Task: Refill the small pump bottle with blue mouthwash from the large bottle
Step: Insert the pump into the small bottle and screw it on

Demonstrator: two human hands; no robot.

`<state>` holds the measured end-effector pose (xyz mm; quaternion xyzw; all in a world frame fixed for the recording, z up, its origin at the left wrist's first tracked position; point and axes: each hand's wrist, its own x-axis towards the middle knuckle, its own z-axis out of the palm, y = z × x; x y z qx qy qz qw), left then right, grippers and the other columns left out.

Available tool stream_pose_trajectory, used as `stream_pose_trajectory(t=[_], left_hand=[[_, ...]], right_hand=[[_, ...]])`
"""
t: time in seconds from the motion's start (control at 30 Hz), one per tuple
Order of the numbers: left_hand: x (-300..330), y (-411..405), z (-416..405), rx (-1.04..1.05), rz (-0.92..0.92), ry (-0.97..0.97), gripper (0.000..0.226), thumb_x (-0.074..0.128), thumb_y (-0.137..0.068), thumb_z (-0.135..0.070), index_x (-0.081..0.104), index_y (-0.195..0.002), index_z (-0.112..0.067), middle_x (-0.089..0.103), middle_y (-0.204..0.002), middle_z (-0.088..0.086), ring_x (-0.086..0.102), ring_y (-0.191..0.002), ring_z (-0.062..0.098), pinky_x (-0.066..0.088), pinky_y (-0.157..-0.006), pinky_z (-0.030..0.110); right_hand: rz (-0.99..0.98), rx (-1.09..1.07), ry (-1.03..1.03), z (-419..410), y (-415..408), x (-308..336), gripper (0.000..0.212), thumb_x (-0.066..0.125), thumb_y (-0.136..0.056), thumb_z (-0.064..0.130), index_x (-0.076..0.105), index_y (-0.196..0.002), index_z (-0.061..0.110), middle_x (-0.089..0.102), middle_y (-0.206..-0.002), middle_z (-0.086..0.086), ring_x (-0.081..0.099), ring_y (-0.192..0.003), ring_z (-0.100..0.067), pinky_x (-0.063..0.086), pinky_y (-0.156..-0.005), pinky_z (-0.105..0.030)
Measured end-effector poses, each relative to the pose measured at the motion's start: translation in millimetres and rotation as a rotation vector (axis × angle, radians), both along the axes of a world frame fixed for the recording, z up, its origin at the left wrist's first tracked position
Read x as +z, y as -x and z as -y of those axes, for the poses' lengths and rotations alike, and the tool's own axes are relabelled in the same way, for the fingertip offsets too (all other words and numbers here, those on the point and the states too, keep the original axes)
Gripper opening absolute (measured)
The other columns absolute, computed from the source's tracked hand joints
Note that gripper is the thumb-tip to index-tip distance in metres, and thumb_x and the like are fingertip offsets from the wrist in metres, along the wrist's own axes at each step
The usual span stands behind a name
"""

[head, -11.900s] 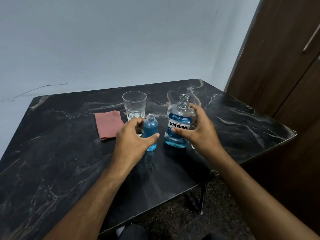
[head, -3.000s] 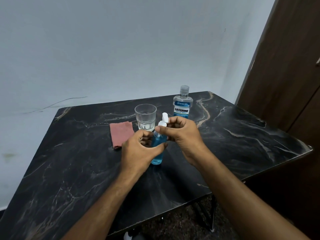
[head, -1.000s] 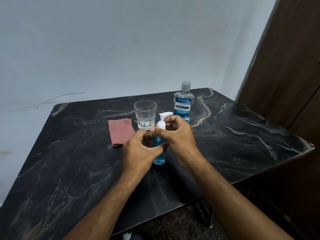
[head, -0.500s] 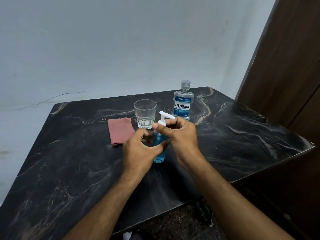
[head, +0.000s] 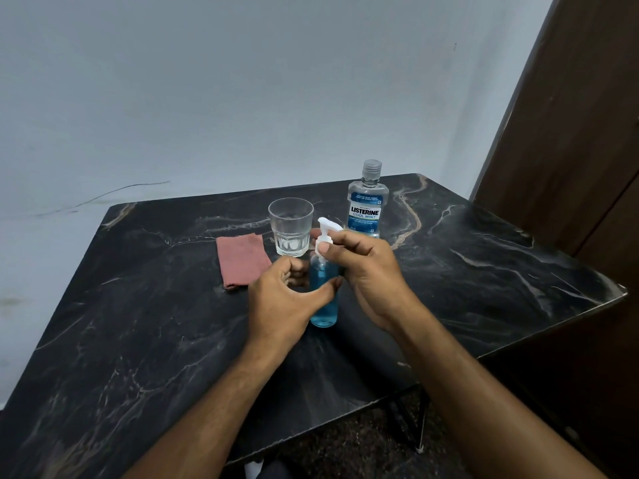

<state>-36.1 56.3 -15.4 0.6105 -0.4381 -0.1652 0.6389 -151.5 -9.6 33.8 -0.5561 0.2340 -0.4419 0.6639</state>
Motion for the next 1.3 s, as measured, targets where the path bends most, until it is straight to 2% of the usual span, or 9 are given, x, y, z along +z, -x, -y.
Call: stream_pose_trajectory(t=[0.23, 0.4, 0.57, 0.8, 0.9, 1.03, 1.1, 1.23, 1.3], left_hand=[[-4, -3, 2, 0.025, 0.016, -0.003, 0.044, 0.087, -0.052, -0.054, 0.068, -0.079, -0.025, 0.075, -0.076, -0.008, 0.072, -0.071, 0.007, 0.059, -0.063, 0.027], [-4, -4, 3, 0.052, 0.076, -0.001, 0.038, 0.092, -0.055, -0.045, 0.067, -0.078, -0.026, 0.073, -0.073, -0.009, 0.070, -0.069, 0.004, 0.055, -0.060, 0.019], [-4, -2, 0, 0.083, 0.136, 0.012, 0.034, 0.094, -0.060, -0.035, 0.067, -0.079, -0.025, 0.072, -0.075, -0.011, 0.069, -0.071, 0.002, 0.050, -0.060, 0.012], [-1, 0, -4, 0.105, 0.157, 0.020, 0.036, 0.095, -0.062, -0.033, 0.067, -0.082, -0.025, 0.071, -0.078, -0.012, 0.067, -0.077, -0.001, 0.051, -0.062, 0.011], [-1, 1, -4, 0.124, 0.137, 0.029, 0.036, 0.095, -0.060, -0.034, 0.066, -0.079, -0.025, 0.070, -0.075, -0.012, 0.067, -0.074, 0.000, 0.049, -0.060, 0.009], [-2, 3, -4, 0.132, 0.082, 0.039, 0.037, 0.092, -0.058, -0.042, 0.064, -0.076, -0.027, 0.070, -0.071, -0.010, 0.067, -0.067, 0.003, 0.052, -0.058, 0.014], [-2, 2, -5, 0.119, 0.055, 0.046, 0.037, 0.087, -0.055, -0.050, 0.065, -0.077, -0.029, 0.072, -0.072, -0.013, 0.069, -0.068, 0.003, 0.053, -0.060, 0.015], [-4, 1, -6, 0.066, 0.028, 0.038, 0.035, 0.081, -0.058, -0.047, 0.071, -0.086, -0.029, 0.076, -0.083, -0.014, 0.073, -0.079, 0.004, 0.061, -0.072, 0.028], [-5, 1, -7, 0.020, 0.023, 0.036, 0.033, 0.078, -0.061, -0.043, 0.073, -0.091, -0.030, 0.077, -0.088, -0.014, 0.074, -0.085, 0.004, 0.062, -0.078, 0.030]], right_hand=[[-0.101, -0.103, 0.108, 0, -2, 0, 0.010, 0.075, -0.083, 0.000, 0.076, -0.092, 0.006, 0.077, -0.094, -0.010, 0.072, -0.090, -0.016, 0.059, -0.088, -0.033], [-0.116, -0.159, 0.165, -2, -5, -2, 0.015, 0.079, -0.079, 0.001, 0.077, -0.091, 0.010, 0.078, -0.080, 0.005, 0.073, -0.077, -0.004, 0.057, -0.072, -0.018], [-0.088, -0.181, 0.165, -2, -5, -2, 0.016, 0.081, -0.077, 0.000, 0.077, -0.088, 0.011, 0.078, -0.074, 0.006, 0.073, -0.073, -0.004, 0.056, -0.068, -0.016], [-0.086, -0.186, 0.154, -1, -7, -4, 0.016, 0.081, -0.077, 0.003, 0.077, -0.090, 0.011, 0.079, -0.076, 0.005, 0.074, -0.074, -0.005, 0.057, -0.068, -0.017], [-0.089, -0.177, 0.167, -4, -7, -5, 0.024, 0.081, -0.078, 0.003, 0.076, -0.102, 0.000, 0.078, -0.080, 0.003, 0.074, -0.077, -0.006, 0.057, -0.069, -0.017], [-0.104, -0.126, 0.202, -7, -6, -4, 0.030, 0.076, -0.082, 0.001, 0.072, -0.111, -0.008, 0.078, -0.098, -0.013, 0.073, -0.090, -0.014, 0.060, -0.084, -0.029], [-0.106, -0.090, 0.206, -8, -5, -5, 0.033, 0.074, -0.084, -0.002, 0.071, -0.116, -0.006, 0.076, -0.108, -0.018, 0.072, -0.099, -0.019, 0.058, -0.090, -0.034], [-0.107, -0.010, 0.207, -10, 2, -10, 0.043, 0.074, -0.081, -0.009, 0.069, -0.122, 0.005, 0.077, -0.108, -0.007, 0.074, -0.098, -0.012, 0.058, -0.084, -0.022], [-0.150, -0.016, 0.207, -9, 7, -13, 0.038, 0.075, -0.082, -0.007, 0.071, -0.117, 0.006, 0.078, -0.106, -0.008, 0.074, -0.099, -0.015, 0.058, -0.086, -0.024]])
